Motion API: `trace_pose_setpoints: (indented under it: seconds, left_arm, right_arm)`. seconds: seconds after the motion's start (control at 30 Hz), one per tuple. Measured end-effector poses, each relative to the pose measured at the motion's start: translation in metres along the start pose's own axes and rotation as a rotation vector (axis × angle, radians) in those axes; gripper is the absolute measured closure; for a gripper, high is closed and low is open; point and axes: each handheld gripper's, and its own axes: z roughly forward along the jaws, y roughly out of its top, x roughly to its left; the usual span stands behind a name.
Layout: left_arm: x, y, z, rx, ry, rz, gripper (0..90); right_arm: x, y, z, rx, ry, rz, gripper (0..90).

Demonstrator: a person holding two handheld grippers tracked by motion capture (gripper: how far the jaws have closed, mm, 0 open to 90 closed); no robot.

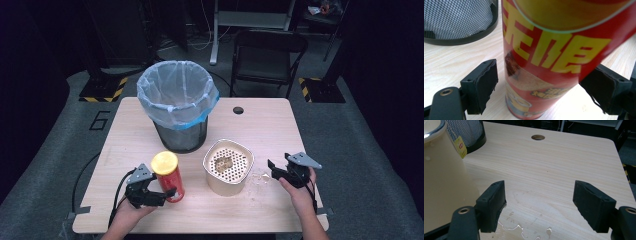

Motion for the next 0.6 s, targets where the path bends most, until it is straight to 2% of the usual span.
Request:
trace_pose_setpoints:
  seconds: [0.27, 0.37, 0.43, 0.6]
  left_arm:
    - [0.0, 0.002, 0.008, -0.032, -0.02, -0.008, 16.9]
    - [-0.002, 0.002, 0.011, -0.049, -0.005, 0.005, 18.6]
    - [-0.002, 0.002, 0.011, -0.045, -0.01, 0.013, 19.1]
    - [-0.006, 0.002, 0.012, -0.078, 0.018, 0.046, 21.4]
  right_arm:
    - [-0.003, -0.002, 0.001, 0.008, 0.001, 0.01, 25.7]
    - [-0.004, -0.002, 0.001, 0.009, 0.003, 0.014, 25.7]
    - [-0.004, -0.003, 0.001, 0.011, 0.005, 0.013, 25.7]
    - [-0.005, -0.005, -0.001, 0.014, 0.001, 0.014, 25.8]
